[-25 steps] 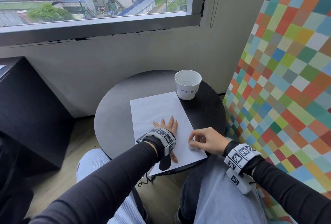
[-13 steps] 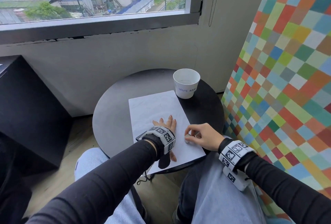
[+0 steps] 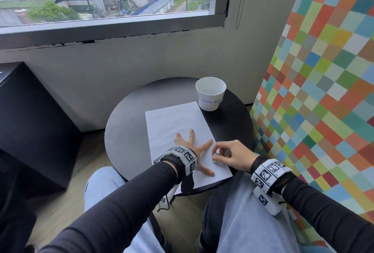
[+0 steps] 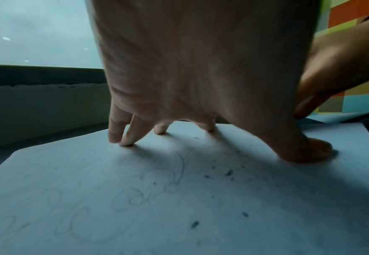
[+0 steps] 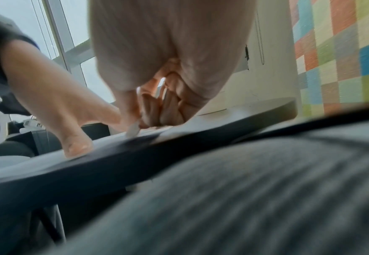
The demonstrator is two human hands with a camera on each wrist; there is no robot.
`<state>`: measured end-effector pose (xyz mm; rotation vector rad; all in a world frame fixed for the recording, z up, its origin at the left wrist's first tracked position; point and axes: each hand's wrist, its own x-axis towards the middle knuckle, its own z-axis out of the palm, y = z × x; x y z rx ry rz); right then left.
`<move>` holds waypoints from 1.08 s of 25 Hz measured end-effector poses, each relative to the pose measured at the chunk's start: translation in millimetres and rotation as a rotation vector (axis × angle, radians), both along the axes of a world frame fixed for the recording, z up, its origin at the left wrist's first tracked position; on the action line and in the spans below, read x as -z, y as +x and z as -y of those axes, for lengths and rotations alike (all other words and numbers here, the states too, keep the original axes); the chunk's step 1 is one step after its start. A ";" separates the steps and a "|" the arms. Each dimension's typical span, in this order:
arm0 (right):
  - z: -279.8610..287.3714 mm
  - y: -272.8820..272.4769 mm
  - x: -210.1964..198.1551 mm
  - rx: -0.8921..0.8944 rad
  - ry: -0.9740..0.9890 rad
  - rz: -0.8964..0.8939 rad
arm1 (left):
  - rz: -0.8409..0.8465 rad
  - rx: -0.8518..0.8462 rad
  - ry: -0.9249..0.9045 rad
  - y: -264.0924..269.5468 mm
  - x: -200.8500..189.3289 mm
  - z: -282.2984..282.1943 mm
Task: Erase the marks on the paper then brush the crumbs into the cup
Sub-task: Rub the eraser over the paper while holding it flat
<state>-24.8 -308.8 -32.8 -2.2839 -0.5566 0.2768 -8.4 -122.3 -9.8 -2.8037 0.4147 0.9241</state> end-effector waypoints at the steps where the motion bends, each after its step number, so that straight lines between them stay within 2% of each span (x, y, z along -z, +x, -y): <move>1: 2.3 -1.7 -0.8 -0.050 0.001 -0.042 | 0.000 0.000 0.003 -0.5 -0.3 0.3; 4: 4.4 -6.4 -3.4 -0.133 -0.012 -0.087 | 0.002 -0.010 0.006 -0.7 -0.4 0.1; 8: -1.1 1.7 0.5 0.043 0.014 0.055 | 0.002 -0.010 0.016 -2.0 -3.6 1.8; 11: 4.5 -4.5 -1.9 -0.113 0.012 -0.098 | -0.003 -0.009 0.037 -4.8 -8.0 2.1; 13: 7.4 -6.4 -3.2 -0.146 -0.003 -0.145 | 0.004 0.000 0.055 -6.1 -12.3 3.0; 16: 3.2 3.5 1.4 0.045 -0.010 0.032 | 0.026 0.062 0.118 -9.5 -21.1 5.7; 18: 0.7 7.2 2.9 0.094 -0.009 0.073 | 0.035 0.107 0.156 -11.9 -25.9 7.6; 22: 2.5 -1.1 1.5 -0.092 0.015 -0.123 | 0.035 0.145 0.200 -17.2 -29.7 5.9; 26: -2.4 8.4 4.2 0.092 -0.016 0.081 | 0.056 0.159 0.198 -20.8 -30.5 6.0; 27: -2.4 9.7 4.1 0.102 -0.015 0.083 | 0.061 0.160 0.199 -21.0 -30.2 6.4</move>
